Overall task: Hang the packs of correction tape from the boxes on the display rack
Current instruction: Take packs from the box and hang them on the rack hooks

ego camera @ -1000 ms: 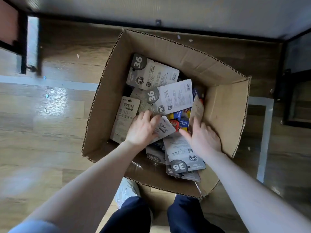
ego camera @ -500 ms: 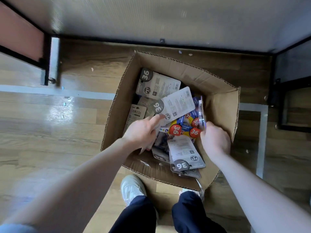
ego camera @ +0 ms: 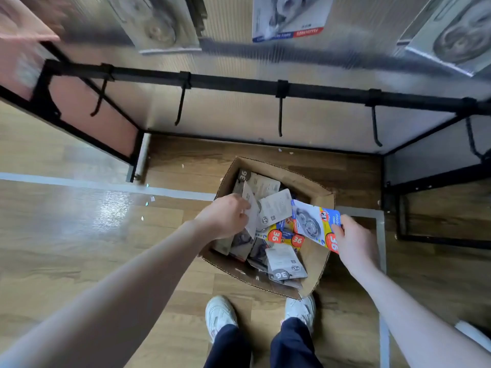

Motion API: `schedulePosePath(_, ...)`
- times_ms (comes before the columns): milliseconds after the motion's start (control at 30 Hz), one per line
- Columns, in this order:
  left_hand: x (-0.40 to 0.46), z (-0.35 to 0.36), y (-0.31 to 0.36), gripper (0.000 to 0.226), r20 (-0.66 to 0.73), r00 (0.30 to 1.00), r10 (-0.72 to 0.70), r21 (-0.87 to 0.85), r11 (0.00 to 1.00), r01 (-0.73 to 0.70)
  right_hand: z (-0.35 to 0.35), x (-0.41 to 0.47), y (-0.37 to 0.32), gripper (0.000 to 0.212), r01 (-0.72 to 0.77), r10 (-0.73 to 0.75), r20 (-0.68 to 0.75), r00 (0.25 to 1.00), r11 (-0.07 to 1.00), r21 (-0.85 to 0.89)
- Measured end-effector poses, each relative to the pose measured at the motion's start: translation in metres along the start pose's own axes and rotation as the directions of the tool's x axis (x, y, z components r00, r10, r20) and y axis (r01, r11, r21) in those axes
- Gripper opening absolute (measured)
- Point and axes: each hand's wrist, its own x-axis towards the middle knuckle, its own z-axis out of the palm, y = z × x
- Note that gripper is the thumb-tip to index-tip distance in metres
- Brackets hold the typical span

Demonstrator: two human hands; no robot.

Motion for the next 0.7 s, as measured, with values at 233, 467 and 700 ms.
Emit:
schedulePosePath(233, -0.074, -0.090, 0.053, 0.056, -0.049, 0.998, 0.033, 0.095, 0.995, -0.029, -0.101, -0.052, -0.016, 0.021, 0.065, -0.058, -0.129, 0.990, 0.997, 0.047)
schedulePosePath(467, -0.150, -0.193, 0.106, 0.025, -0.372, 0.911, 0.177, 0.314, 0.948, -0.056, -0.202, -0.100, -0.040, 0.017, 0.200, -0.170, -0.255, 0.952, 0.975, 0.097)
schedulePosePath(700, -0.189, -0.257, 0.131, 0.016, -0.537, 0.741, 0.402, 0.399, 0.896, -0.197, -0.263, -0.113, -0.056, 0.030, 0.256, -0.192, -0.315, 0.929, 0.951, 0.175)
